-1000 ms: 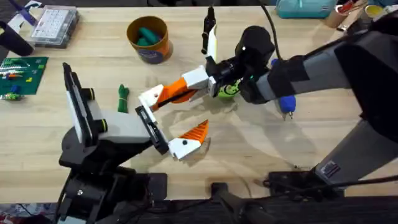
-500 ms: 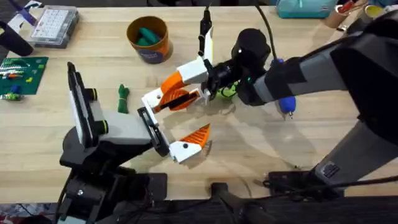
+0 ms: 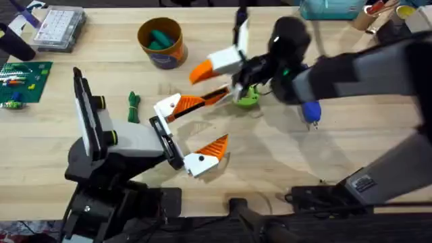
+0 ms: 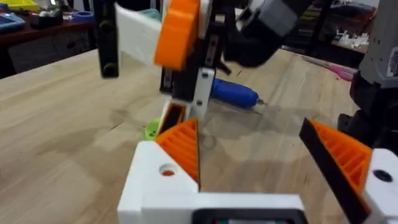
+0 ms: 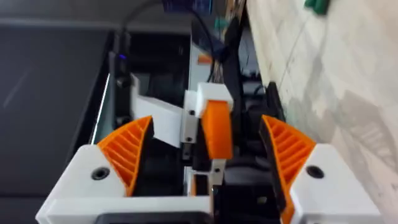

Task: Pick up the gripper from the table and insert it into the empty holder that is missing its gripper. Then pick up a screw, insert it into the mounting hole, and use the screwdriver to tighten it. Finally, clean up the table by picking up the vegetable and placing it into the bucket.

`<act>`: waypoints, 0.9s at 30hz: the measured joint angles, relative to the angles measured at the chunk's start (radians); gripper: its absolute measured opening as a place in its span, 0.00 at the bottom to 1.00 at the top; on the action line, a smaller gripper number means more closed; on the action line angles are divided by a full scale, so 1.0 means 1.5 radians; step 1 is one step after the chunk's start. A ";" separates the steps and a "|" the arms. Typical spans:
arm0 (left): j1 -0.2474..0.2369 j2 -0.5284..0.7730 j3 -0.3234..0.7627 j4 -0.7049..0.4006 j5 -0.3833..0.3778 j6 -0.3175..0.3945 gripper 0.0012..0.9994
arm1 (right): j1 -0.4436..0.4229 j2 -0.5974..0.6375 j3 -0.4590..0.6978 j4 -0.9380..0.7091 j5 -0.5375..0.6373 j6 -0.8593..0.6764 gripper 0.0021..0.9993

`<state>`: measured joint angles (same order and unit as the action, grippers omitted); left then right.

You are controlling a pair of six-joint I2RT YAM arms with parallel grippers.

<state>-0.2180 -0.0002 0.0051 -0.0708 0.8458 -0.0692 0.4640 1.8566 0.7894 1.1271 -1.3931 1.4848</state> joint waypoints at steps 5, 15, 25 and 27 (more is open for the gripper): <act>0.000 0.000 0.000 0.000 0.000 0.000 0.99 | -0.089 -0.101 0.014 -0.329 0.001 -0.168 1.00; 0.000 0.000 0.000 0.000 0.001 0.000 0.99 | -0.245 -0.226 0.109 -0.986 0.142 -0.625 1.00; 0.000 0.000 0.000 0.000 0.002 0.000 0.99 | -0.236 -0.253 0.374 -1.434 0.521 -0.923 1.00; 0.000 0.000 0.000 0.000 0.002 0.000 0.99 | -0.222 -0.252 0.414 -1.480 0.601 -0.947 1.00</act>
<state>-0.2180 -0.0002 0.0051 -0.0711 0.8495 -0.0689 0.1304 1.4779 1.4107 -1.0925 -0.4912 0.0643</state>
